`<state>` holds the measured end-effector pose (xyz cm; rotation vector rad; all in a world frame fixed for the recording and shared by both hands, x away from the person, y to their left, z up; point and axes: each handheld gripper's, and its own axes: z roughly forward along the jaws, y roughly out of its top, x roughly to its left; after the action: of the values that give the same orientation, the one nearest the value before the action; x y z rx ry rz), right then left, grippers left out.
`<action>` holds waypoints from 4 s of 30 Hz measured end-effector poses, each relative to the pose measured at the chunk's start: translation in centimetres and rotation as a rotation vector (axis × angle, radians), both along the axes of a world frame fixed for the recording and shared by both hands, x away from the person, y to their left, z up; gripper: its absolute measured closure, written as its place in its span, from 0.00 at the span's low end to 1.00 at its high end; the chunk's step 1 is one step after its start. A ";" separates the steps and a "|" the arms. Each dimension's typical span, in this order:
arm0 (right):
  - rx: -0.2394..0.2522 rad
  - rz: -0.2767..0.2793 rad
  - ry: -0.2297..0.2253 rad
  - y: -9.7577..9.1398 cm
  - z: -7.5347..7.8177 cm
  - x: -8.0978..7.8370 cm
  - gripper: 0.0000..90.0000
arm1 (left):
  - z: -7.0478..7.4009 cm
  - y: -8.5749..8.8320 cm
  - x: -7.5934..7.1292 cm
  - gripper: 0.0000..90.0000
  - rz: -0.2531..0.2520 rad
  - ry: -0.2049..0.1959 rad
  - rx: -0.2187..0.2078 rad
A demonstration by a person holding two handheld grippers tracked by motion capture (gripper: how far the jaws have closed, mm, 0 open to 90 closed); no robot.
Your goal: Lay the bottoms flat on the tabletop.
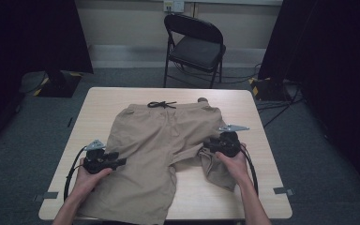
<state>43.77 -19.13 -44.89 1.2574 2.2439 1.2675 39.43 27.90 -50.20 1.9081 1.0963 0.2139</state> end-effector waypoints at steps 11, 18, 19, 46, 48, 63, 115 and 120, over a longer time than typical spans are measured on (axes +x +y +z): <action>-0.096 0.086 -0.002 1.7 -1.1 -2.0 0.67 | 0.0 0.0 0.0 0.50 0.000 -0.001 0.001; -0.163 0.081 0.018 2.0 -2.7 -1.9 0.87 | 0.0 0.1 0.0 0.50 -0.001 0.004 -0.005; -0.148 0.082 0.017 1.9 -2.7 -1.9 0.92 | 0.0 0.0 0.0 0.50 0.002 0.003 -0.003; 0.237 0.408 -0.019 12.8 3.8 -0.3 0.98 | 0.0 0.1 0.0 0.49 -0.002 0.005 -0.006; 0.233 0.422 -0.009 13.7 3.5 -0.4 0.98 | 0.0 0.1 0.0 0.49 -0.003 0.003 -0.006; 0.131 0.363 0.031 11.5 0.6 -2.3 0.74 | 1.5 -0.6 -0.6 0.53 -0.030 0.000 -0.009; 0.007 0.002 -0.002 -3.3 -1.9 -6.5 0.93 | 1.0 -11.5 3.9 0.64 -0.175 0.026 -0.075; 0.008 -0.089 0.019 -5.3 -2.5 -4.3 0.94 | 0.1 -11.9 3.9 0.59 -0.181 0.040 -0.038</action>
<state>39.44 -24.38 -47.42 1.3616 2.1717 1.2386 43.30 15.95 -50.14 1.9721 0.9404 0.0533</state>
